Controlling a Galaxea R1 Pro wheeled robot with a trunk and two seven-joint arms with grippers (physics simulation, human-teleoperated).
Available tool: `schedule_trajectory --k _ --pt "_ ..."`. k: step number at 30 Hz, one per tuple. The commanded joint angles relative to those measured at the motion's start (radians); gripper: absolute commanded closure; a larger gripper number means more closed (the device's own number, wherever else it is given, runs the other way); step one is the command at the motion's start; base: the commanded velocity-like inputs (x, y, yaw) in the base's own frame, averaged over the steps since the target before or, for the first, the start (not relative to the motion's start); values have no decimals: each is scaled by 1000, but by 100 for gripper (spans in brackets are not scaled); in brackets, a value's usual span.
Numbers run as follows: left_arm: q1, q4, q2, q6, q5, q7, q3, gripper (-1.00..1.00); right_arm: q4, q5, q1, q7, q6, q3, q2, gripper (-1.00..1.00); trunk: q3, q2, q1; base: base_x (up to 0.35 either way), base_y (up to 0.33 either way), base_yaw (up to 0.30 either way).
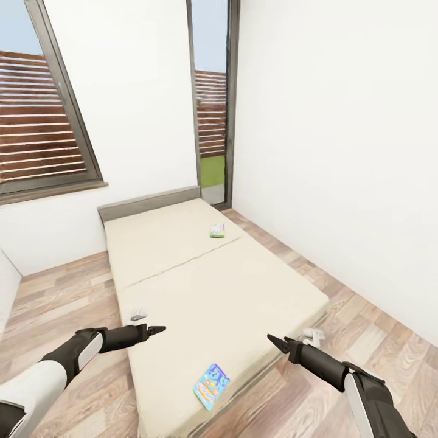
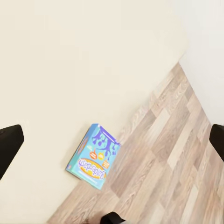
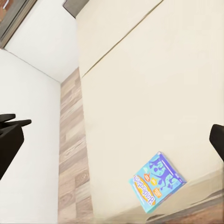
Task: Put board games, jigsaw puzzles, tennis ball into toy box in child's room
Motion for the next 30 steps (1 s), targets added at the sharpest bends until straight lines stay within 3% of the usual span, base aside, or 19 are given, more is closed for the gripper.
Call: schedule_trajectory --k 1,14,30 --pt "0 0 0 8 9 -1 -5 -100 0 -6 -1 1 7 -1 0 -100 -1 -2 0 0 -303 255" --pt "3 0 0 8 9 -1 -15 -100 0 -6 -1 1 7 -1 0 -100 6 -2 0 0 -237 266" --pt "3 0 -1 8 9 -1 -16 -100 0 -6 -1 0 7 -1 0 -100 14 -2 0 0 -35 270"
